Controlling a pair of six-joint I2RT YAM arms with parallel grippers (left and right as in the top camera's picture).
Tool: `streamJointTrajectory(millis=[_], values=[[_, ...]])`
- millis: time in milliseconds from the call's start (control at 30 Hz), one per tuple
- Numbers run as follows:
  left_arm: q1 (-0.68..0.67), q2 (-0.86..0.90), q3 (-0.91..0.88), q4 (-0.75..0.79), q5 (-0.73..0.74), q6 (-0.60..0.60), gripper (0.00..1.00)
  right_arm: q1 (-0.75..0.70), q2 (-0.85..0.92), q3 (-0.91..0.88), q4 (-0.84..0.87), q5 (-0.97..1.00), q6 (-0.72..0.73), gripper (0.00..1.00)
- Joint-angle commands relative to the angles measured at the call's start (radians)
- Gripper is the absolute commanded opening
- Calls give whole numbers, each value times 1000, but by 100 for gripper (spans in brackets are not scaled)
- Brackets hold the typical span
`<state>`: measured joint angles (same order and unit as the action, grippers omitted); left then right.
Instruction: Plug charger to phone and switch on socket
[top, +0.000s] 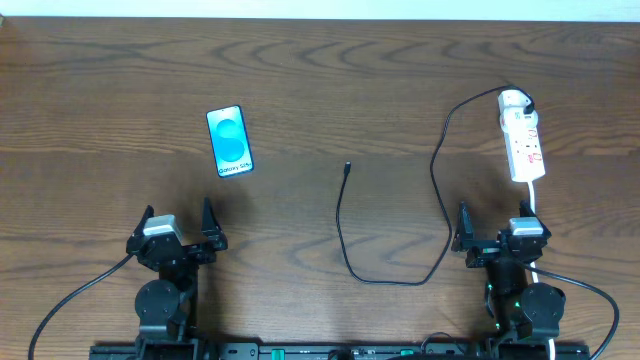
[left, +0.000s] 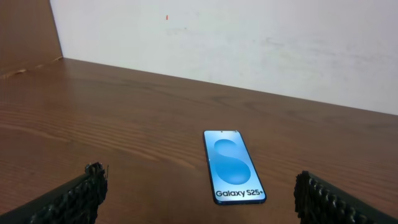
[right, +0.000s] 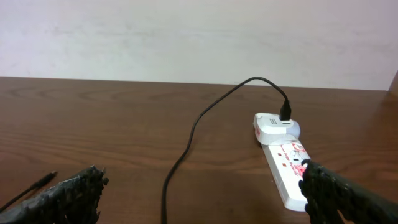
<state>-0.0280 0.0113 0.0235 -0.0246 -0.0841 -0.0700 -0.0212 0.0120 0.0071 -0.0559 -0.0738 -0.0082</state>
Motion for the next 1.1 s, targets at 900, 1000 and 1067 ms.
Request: streamJointTrajectory(millis=[900, 1000, 1067], values=[[5, 614, 437, -42, 55, -9, 98, 15, -4, -1, 71, -11, 3, 99], [5, 722, 536, -43, 78, -9, 98, 15, -4, -1, 71, -11, 3, 99], [5, 785, 596, -53, 106, -9, 98, 15, -4, 0, 71, -11, 3, 99]])
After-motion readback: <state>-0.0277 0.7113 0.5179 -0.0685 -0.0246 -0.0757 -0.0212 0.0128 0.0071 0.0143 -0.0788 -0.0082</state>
